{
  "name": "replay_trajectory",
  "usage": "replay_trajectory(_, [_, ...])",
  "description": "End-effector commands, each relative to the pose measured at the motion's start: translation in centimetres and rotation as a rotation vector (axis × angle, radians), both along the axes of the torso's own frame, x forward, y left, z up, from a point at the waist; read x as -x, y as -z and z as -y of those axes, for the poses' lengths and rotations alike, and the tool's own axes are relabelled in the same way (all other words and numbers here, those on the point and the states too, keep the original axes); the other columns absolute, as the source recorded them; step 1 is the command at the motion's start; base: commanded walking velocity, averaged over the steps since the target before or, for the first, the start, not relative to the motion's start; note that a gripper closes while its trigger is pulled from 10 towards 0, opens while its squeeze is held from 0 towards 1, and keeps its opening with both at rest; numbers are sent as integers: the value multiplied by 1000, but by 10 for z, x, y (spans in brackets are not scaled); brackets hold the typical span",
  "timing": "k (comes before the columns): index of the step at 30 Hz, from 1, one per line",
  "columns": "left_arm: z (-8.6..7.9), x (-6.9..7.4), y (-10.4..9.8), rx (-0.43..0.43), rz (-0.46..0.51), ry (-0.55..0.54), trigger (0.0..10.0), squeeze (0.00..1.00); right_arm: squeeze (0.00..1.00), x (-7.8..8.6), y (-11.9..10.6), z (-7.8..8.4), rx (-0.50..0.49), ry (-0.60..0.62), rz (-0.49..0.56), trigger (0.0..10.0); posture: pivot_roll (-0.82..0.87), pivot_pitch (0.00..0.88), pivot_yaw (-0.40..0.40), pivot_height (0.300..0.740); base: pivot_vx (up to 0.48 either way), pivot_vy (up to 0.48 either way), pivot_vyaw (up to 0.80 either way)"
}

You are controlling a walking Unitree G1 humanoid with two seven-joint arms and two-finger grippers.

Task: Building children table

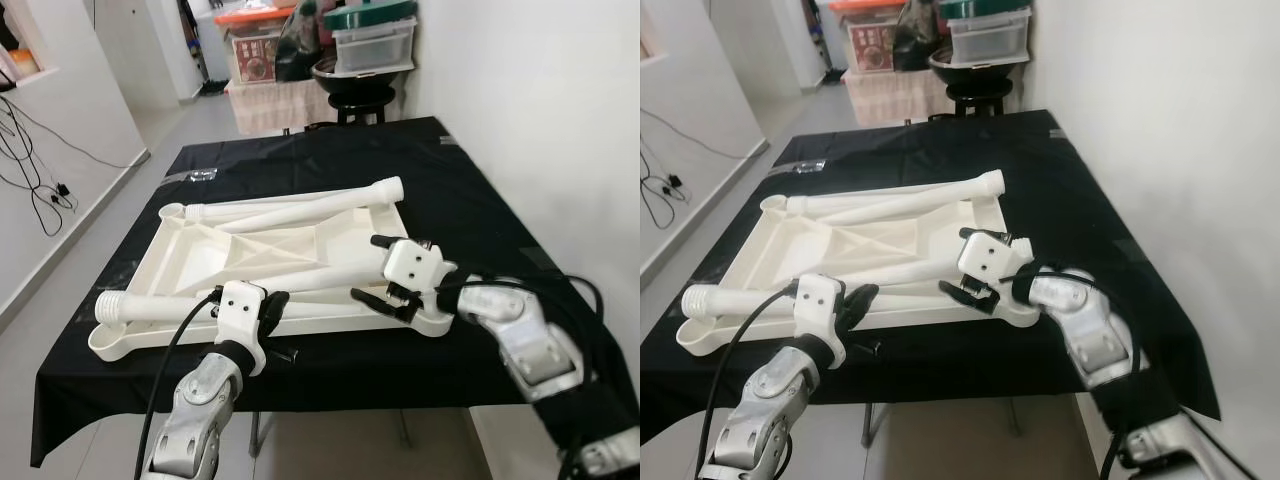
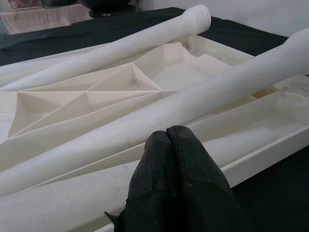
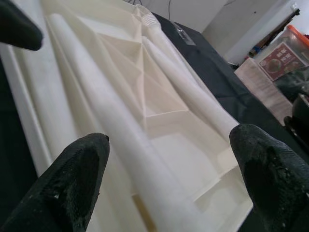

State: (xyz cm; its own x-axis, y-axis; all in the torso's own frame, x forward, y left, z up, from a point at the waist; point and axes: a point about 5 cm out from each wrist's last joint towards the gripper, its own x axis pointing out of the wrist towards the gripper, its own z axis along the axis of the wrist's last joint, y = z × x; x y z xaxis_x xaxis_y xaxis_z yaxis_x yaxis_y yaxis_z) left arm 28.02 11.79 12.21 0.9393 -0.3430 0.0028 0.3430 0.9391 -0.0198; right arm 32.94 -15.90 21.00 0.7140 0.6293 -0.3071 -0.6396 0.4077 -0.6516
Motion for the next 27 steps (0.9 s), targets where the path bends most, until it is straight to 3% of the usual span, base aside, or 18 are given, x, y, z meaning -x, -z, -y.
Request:
replay_trajectory(1, [1, 1, 8, -13, -47, 37, 10000, 0, 0, 2, -1, -1, 80, -21, -69, 10000, -81, 0, 64, 740, 0, 0, 0])
replay_trajectory(3, [1, 1, 8, -13, -47, 37, 10000, 0, 0, 2, -1, -1, 80, -21, -69, 10000, -81, 0, 64, 740, 0, 0, 0])
replay_trajectory(5, [3, 3, 9, -18, -59, 52, 10000, 0, 0, -2, -1, 4, 184, 2, -136, 10000, -77, 0, 58, 740, 0, 0, 0])
replay_trajectory(6, [3, 3, 9, -18, -59, 52, 10000, 0, 0, -2, -1, 4, 184, 2, -136, 10000, -77, 0, 58, 740, 0, 0, 0])
replay_trajectory(10, [3, 4, 11, 2, -83, 56, 10000, 0, 0, -22, -1, 6, 299, 110, -167, 10000, -69, 0, 45, 740, 0, 0, 0])
replay_trajectory(13, [3, 4, 12, 6, -88, 58, 10000, 0, 0, -28, -2, 4, 316, 133, -175, 10000, -68, 0, 43, 740, 0, 0, 0])
replay_trajectory(16, [4, 5, 12, 13, -94, 61, 10000, 0, 0, -40, -5, -5, 320, 161, -186, 10000, -61, 0, 34, 740, 0, 0, 0])
replay_trajectory(20, [4, 6, 13, 16, -97, 62, 10000, 0, 0, -44, -4, -12, 333, 161, -205, 10000, -59, 0, 31, 740, 0, 0, 0])
replay_trajectory(23, [5, 8, 13, 27, -104, 65, 10000, 0, 0, -53, 7, -27, 427, 149, -266, 10000, -48, 0, 17, 740, 0, 0, 0])
replay_trajectory(27, [5, 10, 13, 33, -108, 65, 10000, 0, 0, -59, 7, -32, 457, 159, -281, 10000, -44, 0, 12, 740, 0, 0, 0])
